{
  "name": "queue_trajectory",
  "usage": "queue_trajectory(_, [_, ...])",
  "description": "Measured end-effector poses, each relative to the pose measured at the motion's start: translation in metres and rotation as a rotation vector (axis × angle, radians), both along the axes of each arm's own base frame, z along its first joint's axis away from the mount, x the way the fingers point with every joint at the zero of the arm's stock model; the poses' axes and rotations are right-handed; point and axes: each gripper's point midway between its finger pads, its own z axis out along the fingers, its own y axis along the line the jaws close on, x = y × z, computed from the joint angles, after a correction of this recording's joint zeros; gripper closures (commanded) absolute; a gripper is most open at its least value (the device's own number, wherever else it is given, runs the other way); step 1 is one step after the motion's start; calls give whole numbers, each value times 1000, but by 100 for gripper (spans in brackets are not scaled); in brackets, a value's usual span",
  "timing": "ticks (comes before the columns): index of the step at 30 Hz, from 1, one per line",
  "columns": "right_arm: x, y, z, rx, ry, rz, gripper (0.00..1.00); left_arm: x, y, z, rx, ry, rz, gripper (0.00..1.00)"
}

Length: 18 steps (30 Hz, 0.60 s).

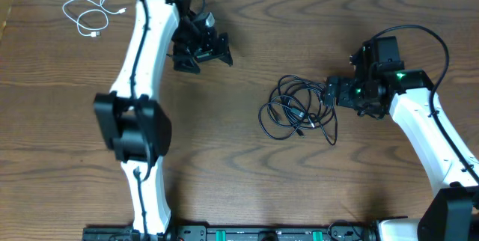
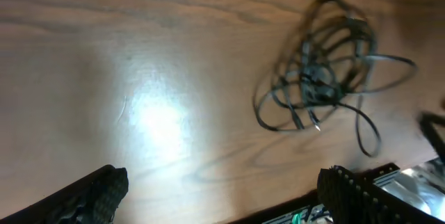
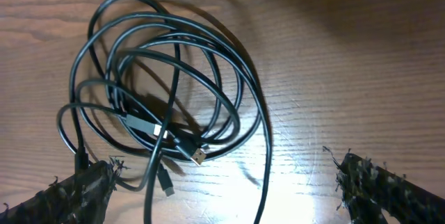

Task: Untangle cables
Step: 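Move both grippers back toward the remaining black cable bundle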

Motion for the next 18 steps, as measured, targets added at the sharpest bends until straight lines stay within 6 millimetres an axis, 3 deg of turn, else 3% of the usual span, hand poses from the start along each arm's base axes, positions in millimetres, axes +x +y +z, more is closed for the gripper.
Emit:
queue_trajectory(6, [2,2,1,8,-8,4,1,-46,17,94,35,-202,3,7])
queue_trajectory(10, [3,2,1,9,-14,4,1,-65,25,132,48,-323,9,7])
queue_trajectory(13, [4,2,2,10,-19,5,1,-78,28,132,60,-320,8,7])
queue_trajectory(18, [9,3,3,10,-40,13,1,-105,29,95,80,-221,-8,7])
